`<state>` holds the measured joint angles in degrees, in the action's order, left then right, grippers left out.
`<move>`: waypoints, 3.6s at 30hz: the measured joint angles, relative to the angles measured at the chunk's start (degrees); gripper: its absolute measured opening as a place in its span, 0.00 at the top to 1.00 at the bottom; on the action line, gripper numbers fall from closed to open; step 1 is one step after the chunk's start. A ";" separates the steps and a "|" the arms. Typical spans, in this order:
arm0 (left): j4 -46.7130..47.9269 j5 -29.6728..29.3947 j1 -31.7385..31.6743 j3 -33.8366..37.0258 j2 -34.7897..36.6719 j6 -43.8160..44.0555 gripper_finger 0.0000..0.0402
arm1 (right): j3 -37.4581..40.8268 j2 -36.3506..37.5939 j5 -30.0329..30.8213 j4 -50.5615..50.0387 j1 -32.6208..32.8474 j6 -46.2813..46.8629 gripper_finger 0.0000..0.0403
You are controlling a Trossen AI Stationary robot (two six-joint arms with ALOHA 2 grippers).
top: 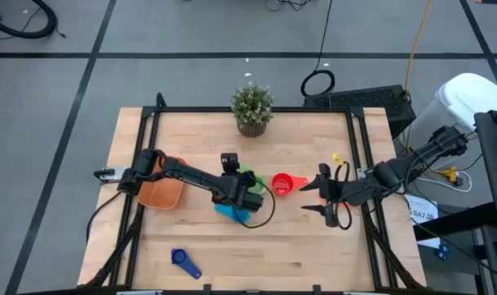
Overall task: Nest measuring cups in basket
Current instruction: Stack the green measuring cup on top of the yellow measuring cup, then stack the light blue measuring cup on top of the green measuring cup
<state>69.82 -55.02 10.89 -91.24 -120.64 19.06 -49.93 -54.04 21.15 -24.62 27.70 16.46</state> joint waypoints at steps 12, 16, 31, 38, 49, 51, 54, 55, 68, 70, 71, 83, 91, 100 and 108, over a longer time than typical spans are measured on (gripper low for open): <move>1.46 6.80 1.44 -0.59 0.83 0.35 0.69 | 1.09 1.00 0.88 0.85 0.00 0.30 0.38; 1.97 11.05 5.46 -2.75 1.68 2.25 0.69 | 1.14 1.93 1.73 0.90 -0.02 -0.64 0.38; -7.88 27.55 13.64 -1.86 1.46 -4.97 0.69 | 1.14 2.19 2.65 4.09 0.02 -2.30 0.38; -11.03 32.13 13.58 -1.86 1.68 -5.84 0.69 | 1.14 2.19 2.64 4.28 0.02 -2.58 0.38; -13.36 41.23 13.59 -1.85 1.88 -8.06 0.69 | 1.15 2.19 2.62 4.25 0.02 -3.53 0.38; -13.58 41.58 13.50 -1.86 1.88 -8.71 0.69 | 1.16 2.19 2.62 4.25 0.02 -3.53 0.38; -15.32 41.87 13.16 -1.85 1.13 -10.25 0.69 | 1.16 2.19 2.62 4.24 0.02 -3.50 0.38; -15.77 41.97 12.95 -1.84 0.96 -10.60 0.69 | 1.16 2.19 2.62 4.24 0.02 -3.48 0.38; -17.93 45.75 10.60 1.02 0.96 -12.41 0.69 | 1.16 2.19 2.59 4.20 0.02 -2.62 0.38; -20.08 46.48 10.37 3.17 0.96 -12.06 0.69 | 1.16 2.19 2.58 4.20 0.02 -2.62 0.38; -21.42 46.70 10.26 4.46 0.96 -11.80 0.69 | 1.16 2.19 2.58 4.20 0.02 -2.62 0.38; -24.32 43.39 10.23 7.95 1.23 -11.13 0.93 | 1.18 2.16 2.63 4.13 0.02 -2.62 0.38; -13.53 37.75 9.46 3.35 1.11 -12.09 0.98 | 1.20 2.16 2.71 4.17 0.02 -2.66 0.38; -12.03 34.20 5.26 -2.21 1.11 -19.93 0.98 | 1.20 2.16 2.97 4.19 0.02 -3.18 0.38; -12.89 32.37 1.83 -2.23 1.13 -29.11 0.98 | 1.20 2.16 3.07 4.17 -0.12 -4.24 0.38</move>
<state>56.93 -22.65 12.72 -93.47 -119.50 -10.05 -48.73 -51.88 24.22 -20.45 27.58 12.22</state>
